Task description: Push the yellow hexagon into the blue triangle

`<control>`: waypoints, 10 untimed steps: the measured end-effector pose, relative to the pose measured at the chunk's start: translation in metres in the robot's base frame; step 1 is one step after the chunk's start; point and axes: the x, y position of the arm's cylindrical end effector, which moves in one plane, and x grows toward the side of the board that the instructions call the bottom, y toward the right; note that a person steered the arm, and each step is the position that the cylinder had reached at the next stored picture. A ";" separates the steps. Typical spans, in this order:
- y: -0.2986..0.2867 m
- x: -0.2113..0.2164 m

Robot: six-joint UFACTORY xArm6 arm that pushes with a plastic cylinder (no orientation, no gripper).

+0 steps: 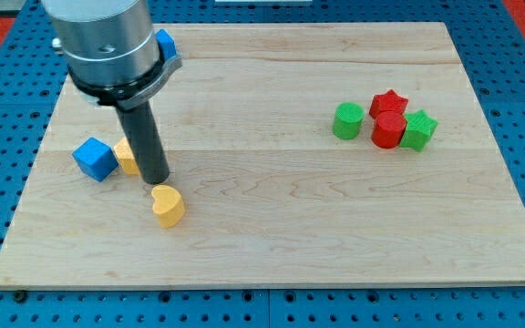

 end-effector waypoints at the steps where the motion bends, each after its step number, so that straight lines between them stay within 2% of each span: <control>1: -0.029 -0.030; 3: -0.036 -0.109; 4: -0.027 -0.113; 5: -0.062 -0.109; 6: -0.066 -0.100; 7: -0.092 -0.114; 9: -0.062 -0.182; 10: -0.084 -0.125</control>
